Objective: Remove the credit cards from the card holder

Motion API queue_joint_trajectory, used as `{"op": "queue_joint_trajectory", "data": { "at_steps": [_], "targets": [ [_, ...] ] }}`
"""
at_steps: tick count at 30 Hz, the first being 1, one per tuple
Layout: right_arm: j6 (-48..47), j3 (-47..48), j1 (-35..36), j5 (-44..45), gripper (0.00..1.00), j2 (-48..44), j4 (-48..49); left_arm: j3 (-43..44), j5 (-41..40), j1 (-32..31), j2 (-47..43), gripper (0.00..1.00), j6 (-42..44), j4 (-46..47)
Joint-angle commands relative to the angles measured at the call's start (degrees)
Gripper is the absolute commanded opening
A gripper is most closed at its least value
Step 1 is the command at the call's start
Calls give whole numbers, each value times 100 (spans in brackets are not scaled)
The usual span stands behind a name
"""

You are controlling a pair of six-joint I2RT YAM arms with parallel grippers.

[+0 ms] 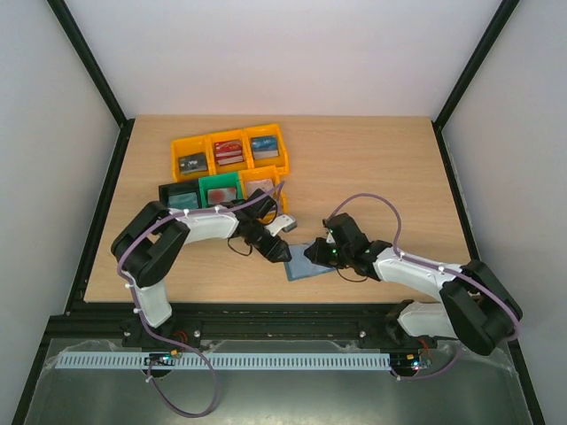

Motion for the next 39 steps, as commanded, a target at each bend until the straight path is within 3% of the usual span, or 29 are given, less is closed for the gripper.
{"op": "queue_joint_trajectory", "data": {
  "at_steps": [1, 13, 18, 27, 35, 39],
  "targets": [
    [128, -67, 52, -36, 11, 153, 338, 28, -283, -104, 349, 56, -46, -187],
    [-888, 992, -138, 1662, 46, -540, -1854, 91, -551, -104, 345, 56, 9, -232],
    [-1102, 818, -919, 1189, 51, -304, -1697, 74, -578, -128, 348, 56, 19, -222],
    [-1344, 619, -1137, 93, 51, 603, -1017, 101, -633, -201, 296, 56, 46, -239],
    [-1160, 281, -1123, -1075, 40, 625, -460, 137, -607, -201, 354, 55, 21, -243],
    [-795, 137, -1044, -1678, 40, 597, 95, 212, -624, -201, 422, 54, 32, -291]
  ]
}}
